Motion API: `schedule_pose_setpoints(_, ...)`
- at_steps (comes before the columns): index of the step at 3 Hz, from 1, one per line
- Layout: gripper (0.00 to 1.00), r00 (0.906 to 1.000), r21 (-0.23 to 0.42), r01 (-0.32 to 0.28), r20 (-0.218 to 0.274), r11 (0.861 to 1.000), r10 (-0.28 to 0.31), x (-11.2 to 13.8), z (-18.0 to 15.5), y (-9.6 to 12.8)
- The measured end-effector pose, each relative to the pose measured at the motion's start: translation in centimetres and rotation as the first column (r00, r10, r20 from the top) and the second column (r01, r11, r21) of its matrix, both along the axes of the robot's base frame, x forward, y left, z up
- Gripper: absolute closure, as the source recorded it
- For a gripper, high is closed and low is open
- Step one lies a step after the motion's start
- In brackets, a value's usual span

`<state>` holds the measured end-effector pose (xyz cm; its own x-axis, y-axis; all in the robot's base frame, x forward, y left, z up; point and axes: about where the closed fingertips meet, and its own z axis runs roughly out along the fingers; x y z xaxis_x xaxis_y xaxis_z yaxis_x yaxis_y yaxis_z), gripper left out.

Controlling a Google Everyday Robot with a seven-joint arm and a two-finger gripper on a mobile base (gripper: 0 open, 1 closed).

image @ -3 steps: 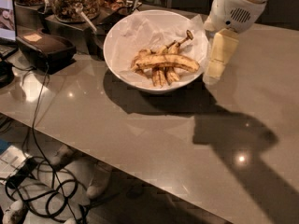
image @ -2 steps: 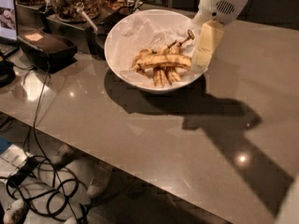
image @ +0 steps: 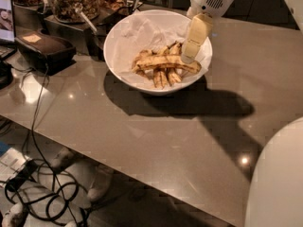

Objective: Pick banana from white bowl

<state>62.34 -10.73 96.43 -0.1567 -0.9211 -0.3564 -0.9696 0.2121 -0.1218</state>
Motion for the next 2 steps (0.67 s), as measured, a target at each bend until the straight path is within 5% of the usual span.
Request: schedule_pose_setpoints(2, 0.02, 0.9994, -0.034, 0.028, 0.019, 0.999, -0.027, 0.38, -1.23, 0.15)
